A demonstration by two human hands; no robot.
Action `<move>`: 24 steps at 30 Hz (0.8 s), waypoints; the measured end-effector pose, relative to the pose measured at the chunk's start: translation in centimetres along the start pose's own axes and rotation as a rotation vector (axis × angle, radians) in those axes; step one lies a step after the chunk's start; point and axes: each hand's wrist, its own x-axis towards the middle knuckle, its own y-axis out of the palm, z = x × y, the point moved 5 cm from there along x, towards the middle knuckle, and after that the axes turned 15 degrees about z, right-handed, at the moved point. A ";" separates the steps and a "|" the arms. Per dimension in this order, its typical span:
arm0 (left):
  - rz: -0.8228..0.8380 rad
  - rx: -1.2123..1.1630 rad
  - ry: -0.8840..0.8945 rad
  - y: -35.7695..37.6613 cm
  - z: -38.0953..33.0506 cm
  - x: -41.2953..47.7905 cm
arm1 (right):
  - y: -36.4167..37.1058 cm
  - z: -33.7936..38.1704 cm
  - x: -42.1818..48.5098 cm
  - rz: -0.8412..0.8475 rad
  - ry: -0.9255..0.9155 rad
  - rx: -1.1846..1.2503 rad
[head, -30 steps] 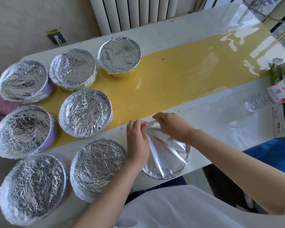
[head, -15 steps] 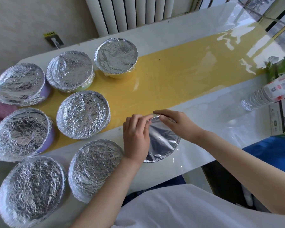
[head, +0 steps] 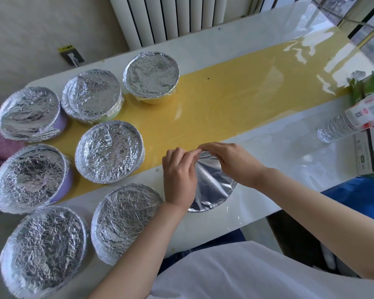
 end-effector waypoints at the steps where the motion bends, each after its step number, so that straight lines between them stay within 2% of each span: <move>1: -0.004 -0.002 0.001 0.0 0.0 -0.1 | -0.1 0.0 0.1 0.009 -0.005 0.021; 6: -0.019 0.002 0.029 -0.1 -0.2 -0.3 | 0.3 -0.9 0.7 0.141 0.110 0.244; 12: -0.014 -0.018 0.014 -0.1 0.2 -0.5 | 0.3 -1.0 1.5 0.185 0.127 0.257; 15: 0.004 -0.114 -0.043 -0.4 0.6 -0.4 | 0.3 -1.2 1.5 0.156 0.139 0.294; 21: -0.017 -0.288 -0.310 -0.6 1.6 -1.2 | 0.4 -1.8 1.3 -0.005 0.149 0.322; 24: -0.024 -0.310 -0.340 -1.0 1.6 -1.0 | 0.1 -1.8 1.6 -0.095 0.131 0.286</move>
